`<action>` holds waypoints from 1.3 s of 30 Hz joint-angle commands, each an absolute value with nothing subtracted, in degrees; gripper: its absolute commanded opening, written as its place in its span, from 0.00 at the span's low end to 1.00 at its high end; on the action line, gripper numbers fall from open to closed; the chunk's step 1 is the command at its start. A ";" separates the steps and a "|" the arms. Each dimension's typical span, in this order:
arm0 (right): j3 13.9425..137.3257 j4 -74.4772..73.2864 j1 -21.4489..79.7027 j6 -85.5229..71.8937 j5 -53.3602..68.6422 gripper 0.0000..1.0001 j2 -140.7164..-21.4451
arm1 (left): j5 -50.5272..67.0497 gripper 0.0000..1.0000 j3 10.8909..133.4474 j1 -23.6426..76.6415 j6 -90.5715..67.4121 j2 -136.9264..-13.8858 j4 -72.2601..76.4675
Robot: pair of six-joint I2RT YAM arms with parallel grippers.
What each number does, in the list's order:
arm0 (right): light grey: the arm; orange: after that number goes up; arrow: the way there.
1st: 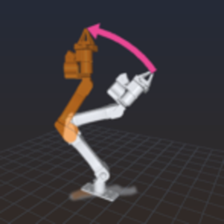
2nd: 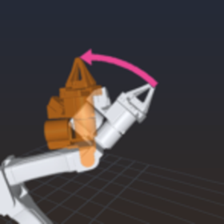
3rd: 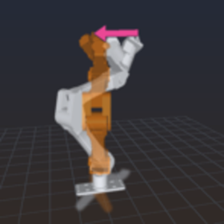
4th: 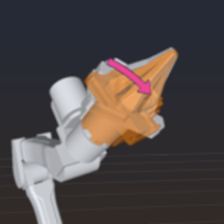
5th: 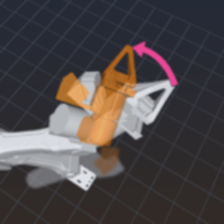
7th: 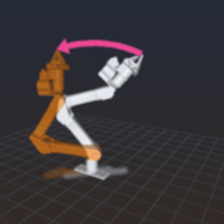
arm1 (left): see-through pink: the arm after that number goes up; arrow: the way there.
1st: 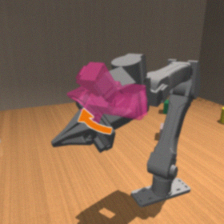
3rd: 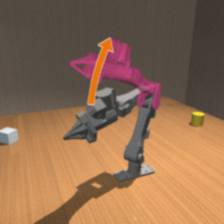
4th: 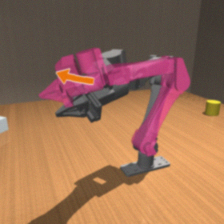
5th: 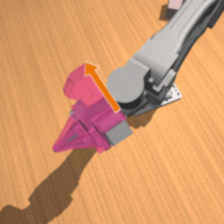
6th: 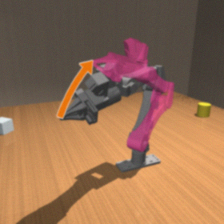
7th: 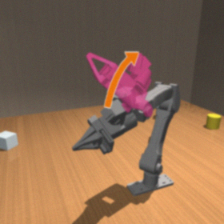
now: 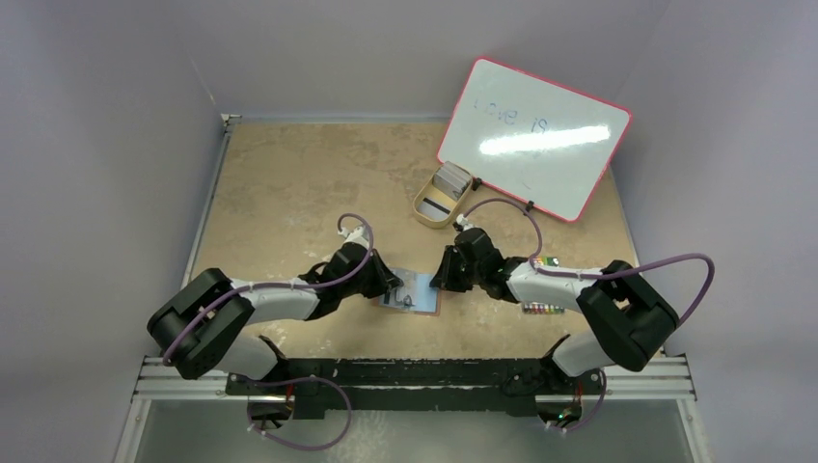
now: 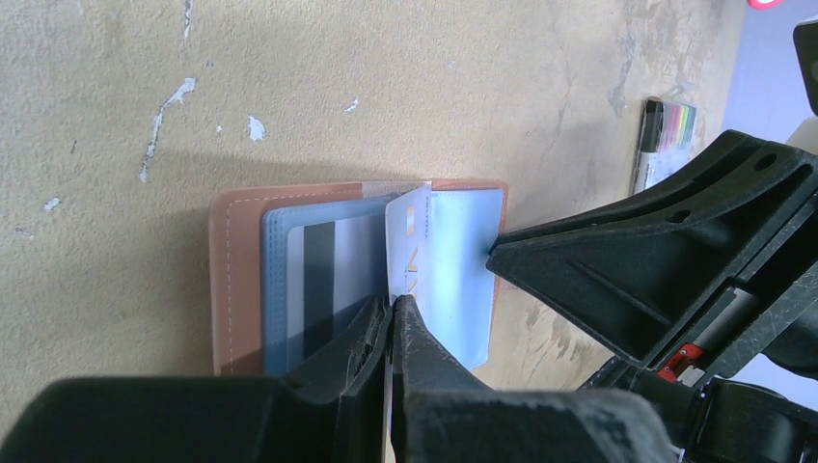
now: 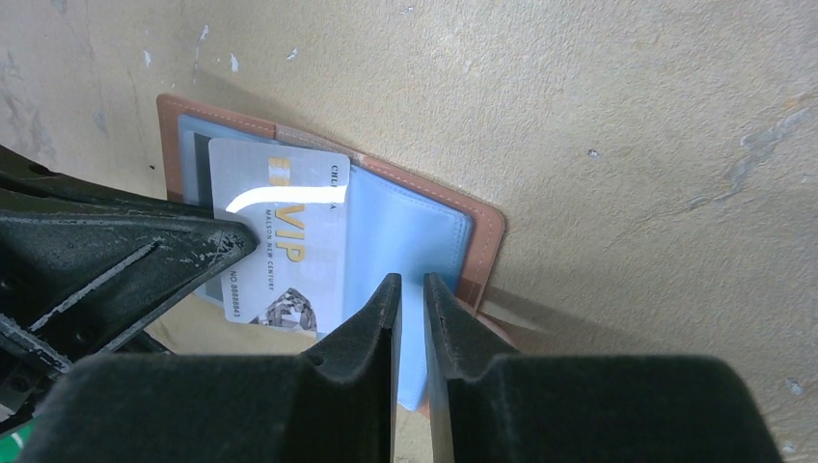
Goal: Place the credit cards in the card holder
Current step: Insert the credit card into the card holder.
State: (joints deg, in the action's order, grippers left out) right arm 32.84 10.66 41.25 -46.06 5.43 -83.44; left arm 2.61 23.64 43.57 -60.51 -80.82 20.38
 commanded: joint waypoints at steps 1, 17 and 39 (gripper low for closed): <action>32.38 9.78 41.55 -46.40 3.71 0.17 -82.62 | 2.86 0.00 23.63 44.44 -60.21 -81.91 17.82; 32.48 9.67 41.57 -46.57 3.69 0.17 -82.62 | 5.27 0.00 23.13 45.08 -58.43 -80.28 15.58; 32.12 6.07 42.01 -49.45 4.86 0.28 -75.65 | 0.44 0.32 27.08 45.39 -59.52 -79.52 13.12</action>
State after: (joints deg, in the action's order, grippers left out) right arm 32.82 6.31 41.69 -48.45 5.48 -75.18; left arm 1.50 25.30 45.04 -60.34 -78.85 13.15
